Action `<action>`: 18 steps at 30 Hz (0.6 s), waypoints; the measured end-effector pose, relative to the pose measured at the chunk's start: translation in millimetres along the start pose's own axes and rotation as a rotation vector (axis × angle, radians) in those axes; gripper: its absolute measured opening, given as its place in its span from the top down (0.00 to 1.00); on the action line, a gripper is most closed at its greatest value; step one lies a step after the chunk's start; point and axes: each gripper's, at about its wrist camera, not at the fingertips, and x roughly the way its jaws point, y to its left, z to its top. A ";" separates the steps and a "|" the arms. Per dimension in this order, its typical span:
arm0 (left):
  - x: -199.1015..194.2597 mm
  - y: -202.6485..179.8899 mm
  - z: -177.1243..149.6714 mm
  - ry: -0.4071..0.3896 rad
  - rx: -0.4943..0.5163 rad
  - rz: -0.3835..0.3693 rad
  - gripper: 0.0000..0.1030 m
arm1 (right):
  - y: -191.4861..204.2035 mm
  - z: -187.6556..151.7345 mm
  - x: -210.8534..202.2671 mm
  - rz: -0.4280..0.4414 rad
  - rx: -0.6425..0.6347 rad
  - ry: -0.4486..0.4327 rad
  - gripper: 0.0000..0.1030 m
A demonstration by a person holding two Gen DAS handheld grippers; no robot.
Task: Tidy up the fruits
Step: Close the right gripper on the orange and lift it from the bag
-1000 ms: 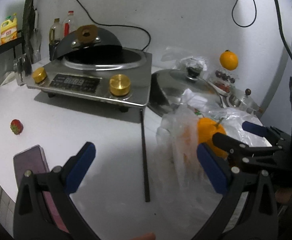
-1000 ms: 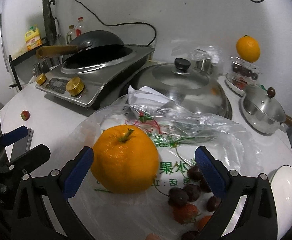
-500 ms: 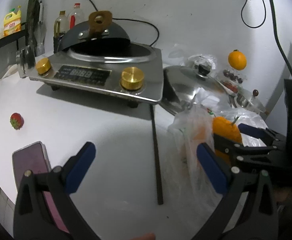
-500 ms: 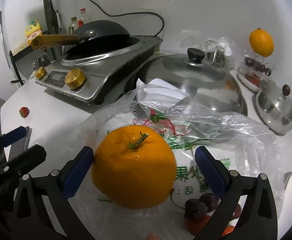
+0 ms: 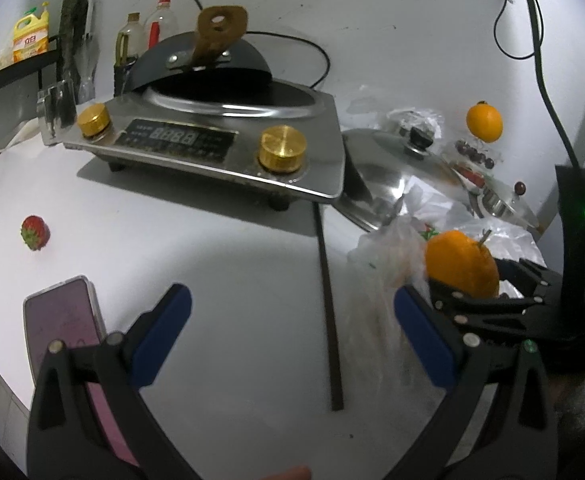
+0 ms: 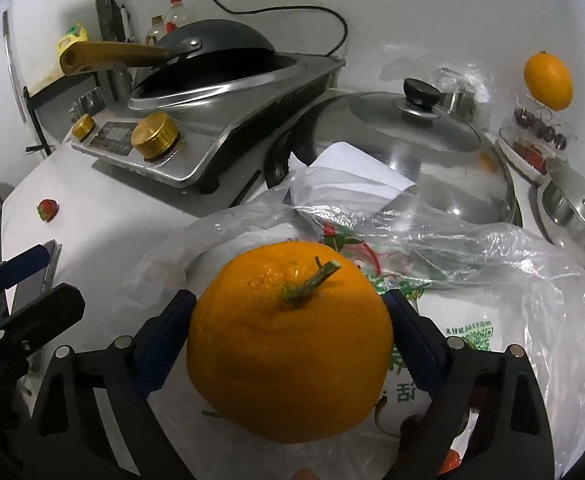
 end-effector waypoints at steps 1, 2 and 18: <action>0.2 0.1 0.0 0.000 0.000 0.000 0.01 | -0.3 0.4 -0.3 0.004 0.000 0.000 0.09; 0.1 -0.1 0.1 0.001 0.001 0.001 0.01 | -0.7 0.4 -0.4 0.008 -0.002 -0.001 0.10; -19.2 -8.4 2.9 -0.033 0.021 0.001 0.01 | 0.5 3.9 -34.5 0.025 -0.007 -0.077 0.12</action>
